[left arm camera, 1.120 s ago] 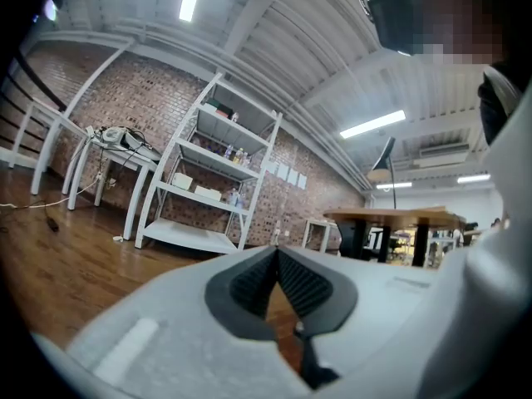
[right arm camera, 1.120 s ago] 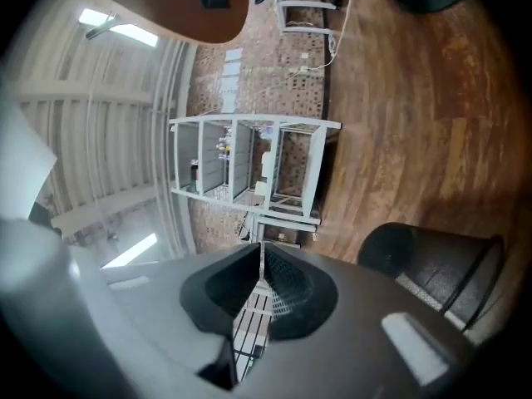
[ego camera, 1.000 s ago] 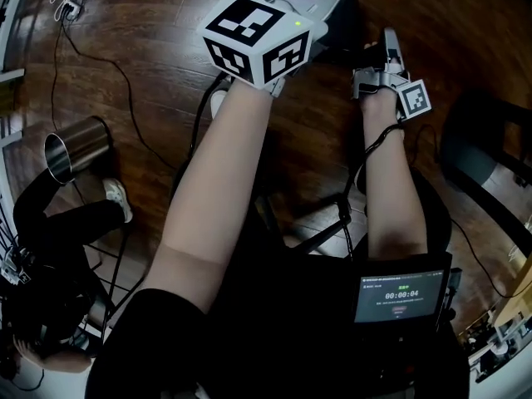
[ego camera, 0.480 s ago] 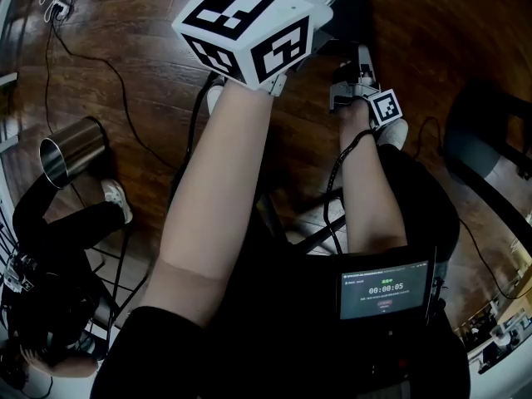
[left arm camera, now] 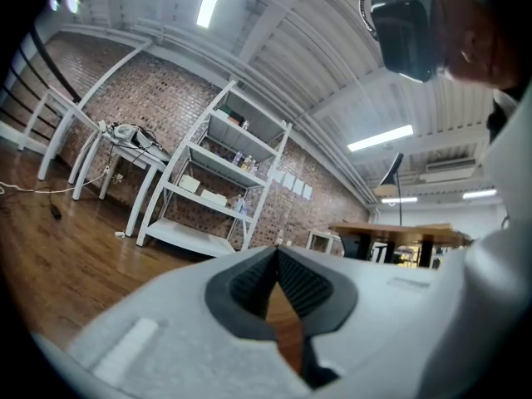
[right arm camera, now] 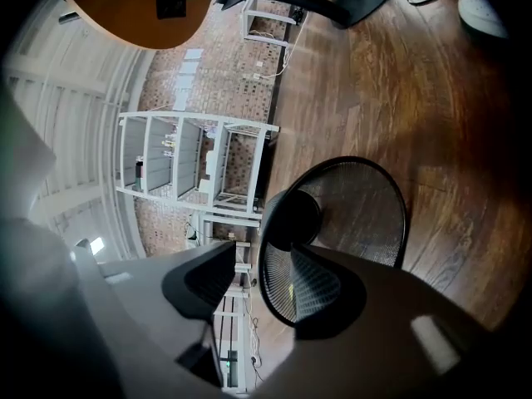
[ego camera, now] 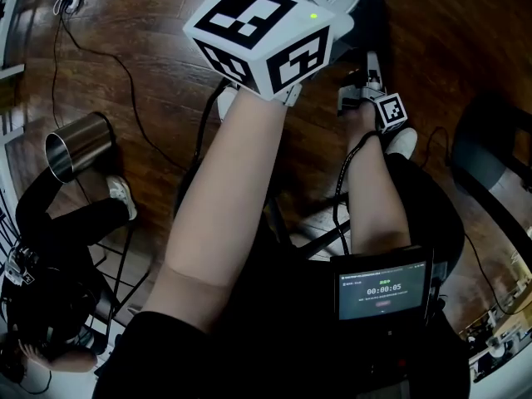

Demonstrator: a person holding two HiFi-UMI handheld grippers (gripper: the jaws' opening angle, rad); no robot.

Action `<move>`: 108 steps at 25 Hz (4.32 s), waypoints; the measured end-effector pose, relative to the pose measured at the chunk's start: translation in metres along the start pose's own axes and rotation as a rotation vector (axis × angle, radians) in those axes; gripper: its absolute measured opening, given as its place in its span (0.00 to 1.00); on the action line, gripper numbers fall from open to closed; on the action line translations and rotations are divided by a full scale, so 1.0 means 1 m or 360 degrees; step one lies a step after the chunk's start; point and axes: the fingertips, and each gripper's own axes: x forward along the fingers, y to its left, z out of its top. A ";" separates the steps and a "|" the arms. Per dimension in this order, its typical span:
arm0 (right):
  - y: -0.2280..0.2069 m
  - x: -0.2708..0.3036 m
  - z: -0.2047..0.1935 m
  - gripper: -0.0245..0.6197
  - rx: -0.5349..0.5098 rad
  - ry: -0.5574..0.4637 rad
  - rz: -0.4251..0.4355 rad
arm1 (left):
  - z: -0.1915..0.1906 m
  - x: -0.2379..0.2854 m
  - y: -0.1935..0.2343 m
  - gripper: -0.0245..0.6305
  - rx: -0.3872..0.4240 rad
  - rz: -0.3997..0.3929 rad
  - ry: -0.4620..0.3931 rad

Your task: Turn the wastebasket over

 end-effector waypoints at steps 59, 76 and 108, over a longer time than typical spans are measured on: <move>0.067 0.039 -0.077 0.12 -0.3350 0.2330 -0.0101 | 0.017 -0.011 0.014 0.04 0.0172 0.0061 0.0023; 0.377 -0.042 -0.015 0.05 -0.2498 0.0541 0.0611 | -0.027 -0.010 -0.007 0.04 0.0256 0.0000 0.0217; 0.395 -0.026 -0.033 0.05 -0.2289 0.0502 0.1075 | -0.042 -0.004 -0.037 0.04 0.0437 -0.0152 0.0320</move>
